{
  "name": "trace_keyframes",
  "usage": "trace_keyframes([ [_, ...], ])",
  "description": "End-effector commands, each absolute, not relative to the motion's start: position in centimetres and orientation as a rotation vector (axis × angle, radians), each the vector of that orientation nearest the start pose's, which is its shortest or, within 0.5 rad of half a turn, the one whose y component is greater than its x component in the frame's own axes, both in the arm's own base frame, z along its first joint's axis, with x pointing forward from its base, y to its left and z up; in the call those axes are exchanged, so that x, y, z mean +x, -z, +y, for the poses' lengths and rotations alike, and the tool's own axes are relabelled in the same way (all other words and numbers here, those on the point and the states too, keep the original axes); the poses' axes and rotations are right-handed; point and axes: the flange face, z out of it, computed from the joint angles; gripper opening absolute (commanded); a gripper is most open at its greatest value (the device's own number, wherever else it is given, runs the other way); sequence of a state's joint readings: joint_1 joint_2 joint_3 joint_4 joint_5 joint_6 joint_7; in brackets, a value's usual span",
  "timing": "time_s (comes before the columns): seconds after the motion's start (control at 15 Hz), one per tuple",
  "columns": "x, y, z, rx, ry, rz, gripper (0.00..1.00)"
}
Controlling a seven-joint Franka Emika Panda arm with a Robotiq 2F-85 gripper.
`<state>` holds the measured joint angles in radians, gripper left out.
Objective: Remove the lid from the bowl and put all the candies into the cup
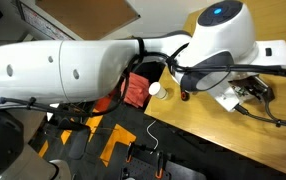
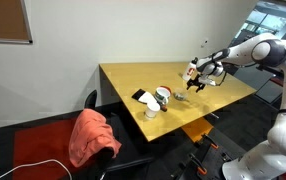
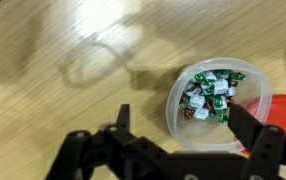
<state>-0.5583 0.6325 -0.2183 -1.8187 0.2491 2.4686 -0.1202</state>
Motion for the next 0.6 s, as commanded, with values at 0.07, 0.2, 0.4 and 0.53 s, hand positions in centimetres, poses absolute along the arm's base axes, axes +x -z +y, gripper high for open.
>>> trace_keyframes([
  [0.07, 46.8, -18.3, -43.8, -2.823, 0.155, 1.361, 1.0],
  [0.2, 47.0, -17.5, -43.8, -2.814, 0.168, 1.412, 1.0],
  [0.4, 47.2, -16.5, -44.0, -2.804, 0.194, 1.462, 1.0],
  [0.53, 47.4, -15.9, -44.2, -2.807, 0.196, 1.454, 1.0],
])
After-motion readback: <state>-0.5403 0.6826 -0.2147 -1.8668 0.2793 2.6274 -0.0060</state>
